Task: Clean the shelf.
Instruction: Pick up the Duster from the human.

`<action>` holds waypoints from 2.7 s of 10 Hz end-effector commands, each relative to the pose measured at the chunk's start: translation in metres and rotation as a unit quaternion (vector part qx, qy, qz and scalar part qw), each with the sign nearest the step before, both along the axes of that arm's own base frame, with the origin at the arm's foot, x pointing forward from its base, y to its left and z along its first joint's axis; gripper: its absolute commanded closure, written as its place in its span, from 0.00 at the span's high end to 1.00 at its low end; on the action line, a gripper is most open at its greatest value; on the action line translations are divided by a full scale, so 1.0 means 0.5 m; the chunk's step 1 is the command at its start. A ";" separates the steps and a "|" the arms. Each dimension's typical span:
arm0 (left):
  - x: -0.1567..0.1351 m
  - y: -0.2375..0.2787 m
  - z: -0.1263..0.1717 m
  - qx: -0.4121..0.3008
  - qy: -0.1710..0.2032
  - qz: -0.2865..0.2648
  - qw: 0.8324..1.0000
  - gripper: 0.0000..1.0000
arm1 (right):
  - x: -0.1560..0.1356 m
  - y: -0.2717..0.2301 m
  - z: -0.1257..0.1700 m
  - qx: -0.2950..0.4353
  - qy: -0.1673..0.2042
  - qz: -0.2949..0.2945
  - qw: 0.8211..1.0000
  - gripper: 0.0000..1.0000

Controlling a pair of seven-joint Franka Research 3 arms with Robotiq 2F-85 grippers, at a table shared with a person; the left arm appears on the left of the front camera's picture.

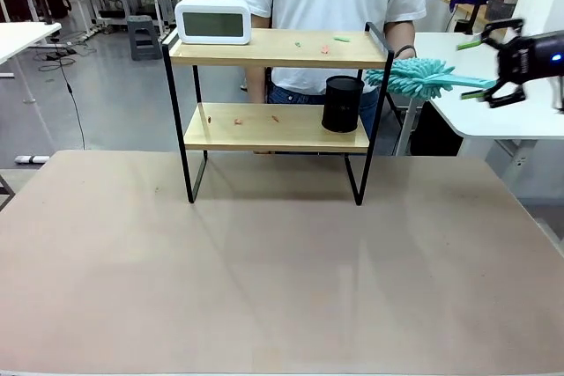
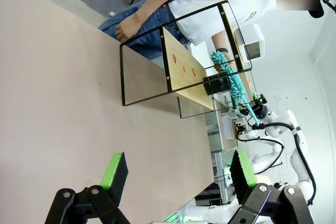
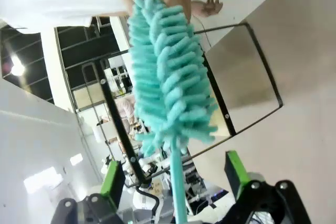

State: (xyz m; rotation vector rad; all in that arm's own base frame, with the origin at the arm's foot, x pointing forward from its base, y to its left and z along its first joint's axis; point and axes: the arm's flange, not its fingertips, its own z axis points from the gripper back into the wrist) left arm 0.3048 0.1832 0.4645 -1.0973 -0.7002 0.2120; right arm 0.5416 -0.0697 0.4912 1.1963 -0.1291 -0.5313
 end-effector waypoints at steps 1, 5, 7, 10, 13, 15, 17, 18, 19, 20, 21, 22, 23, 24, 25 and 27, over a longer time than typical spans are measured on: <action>-0.002 -0.006 -0.001 -0.001 -0.018 -0.001 1.000 1.00 | 0.033 0.019 0.012 0.019 0.009 0.018 1.000 1.00; -0.002 -0.006 -0.001 -0.001 -0.018 -0.001 1.000 1.00 | 0.023 0.020 -0.007 0.034 0.009 0.038 0.999 1.00; -0.002 -0.006 -0.001 -0.001 -0.018 -0.001 1.000 1.00 | 0.010 0.011 -0.008 0.037 0.026 0.060 0.997 1.00; -0.002 -0.006 -0.001 -0.001 -0.018 -0.001 1.000 1.00 | 0.002 0.006 -0.008 0.041 0.015 0.062 0.997 0.41; -0.002 -0.006 -0.001 -0.001 -0.018 -0.001 1.000 1.00 | 0.010 0.017 -0.017 0.042 0.011 0.062 0.997 0.00; -0.002 -0.006 -0.001 -0.001 -0.018 -0.001 1.000 1.00 | 0.013 0.020 -0.018 0.042 0.013 0.065 0.997 0.00; -0.002 -0.006 -0.001 -0.001 -0.018 -0.001 1.000 1.00 | 0.013 0.017 -0.017 0.040 0.014 0.063 0.997 0.00; -0.002 -0.006 -0.001 -0.001 -0.018 -0.001 1.000 1.00 | 0.013 0.017 -0.018 0.039 0.016 0.065 0.997 0.00; -0.002 -0.006 -0.001 -0.001 -0.018 -0.001 1.000 1.00 | 0.013 0.016 -0.018 0.040 0.018 0.068 0.997 0.00; -0.002 -0.006 -0.001 -0.001 -0.018 -0.001 1.000 1.00 | 0.010 0.015 -0.017 0.037 0.018 0.073 0.997 0.00; -0.002 -0.006 -0.001 -0.001 -0.018 -0.001 1.000 1.00 | -0.002 0.008 -0.005 0.031 0.010 0.081 0.996 0.00; -0.002 -0.006 -0.001 -0.001 -0.018 -0.001 1.000 1.00 | -0.041 -0.013 0.037 0.006 -0.024 0.099 0.995 0.00; -0.002 -0.006 -0.001 -0.001 -0.018 -0.001 1.000 1.00 | -0.102 -0.044 0.090 -0.040 -0.067 0.115 0.990 0.00; -0.002 -0.006 -0.001 -0.001 -0.018 -0.001 1.000 1.00 | -0.183 -0.077 0.139 -0.090 -0.113 0.130 0.981 0.00; -0.002 -0.006 -0.001 -0.001 -0.018 -0.001 1.000 1.00 | -0.268 -0.107 0.169 -0.140 -0.147 0.132 0.970 0.00; -0.002 -0.006 -0.001 -0.001 -0.018 -0.001 1.000 1.00 | -0.442 -0.152 0.180 -0.231 -0.209 0.163 0.936 0.00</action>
